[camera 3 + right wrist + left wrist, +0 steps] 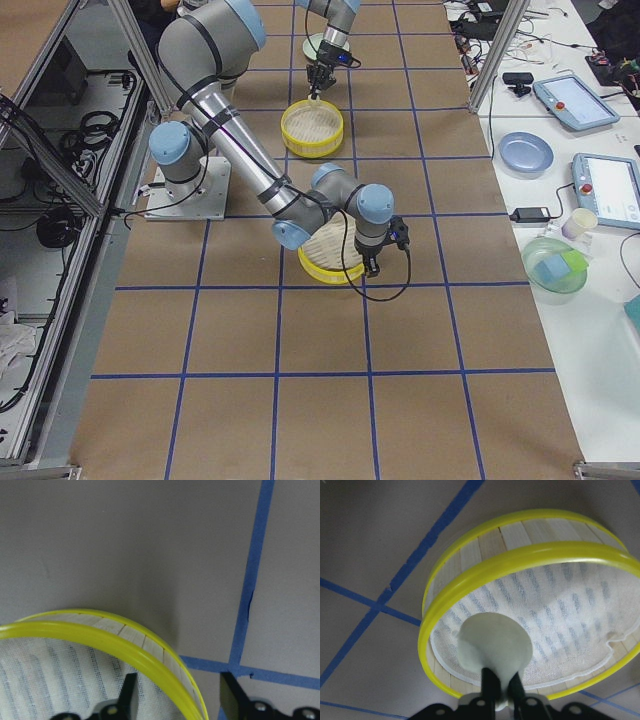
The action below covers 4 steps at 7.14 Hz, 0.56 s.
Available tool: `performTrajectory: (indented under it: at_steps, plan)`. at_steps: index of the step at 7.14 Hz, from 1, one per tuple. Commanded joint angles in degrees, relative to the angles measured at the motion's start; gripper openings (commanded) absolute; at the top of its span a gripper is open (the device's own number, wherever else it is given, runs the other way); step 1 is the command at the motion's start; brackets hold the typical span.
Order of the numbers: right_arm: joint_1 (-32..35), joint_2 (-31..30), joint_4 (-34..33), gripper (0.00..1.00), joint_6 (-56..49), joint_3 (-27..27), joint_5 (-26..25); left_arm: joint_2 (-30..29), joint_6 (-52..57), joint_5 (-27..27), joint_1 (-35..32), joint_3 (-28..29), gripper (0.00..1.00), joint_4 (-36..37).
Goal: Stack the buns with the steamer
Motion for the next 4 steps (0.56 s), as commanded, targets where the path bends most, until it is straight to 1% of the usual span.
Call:
performTrajectory:
  at_steps: [1, 2, 3, 4]
  plan:
    - [0.0, -0.1, 0.0, 0.0, -0.7, 0.1, -2.2, 0.0, -0.3, 0.9, -0.2, 0.2, 1.0, 0.5]
    - [0.0, -0.5, 0.0, 0.0, -1.0, 0.1, -2.2, 0.7, -0.2, 1.1, -0.2, 0.7, 1.0, 0.5]
    - [0.0, -0.8, 0.5, 0.0, -0.2, 0.0, -2.4, 1.8, 2.1, 3.7, 0.5, 1.4, 1.0, 0.3]
    - [0.0, -1.3, 2.2, 0.0, -0.4, -0.4, -4.5, 2.2, 8.0, 12.1, 2.5, 2.4, 1.0, -0.6]
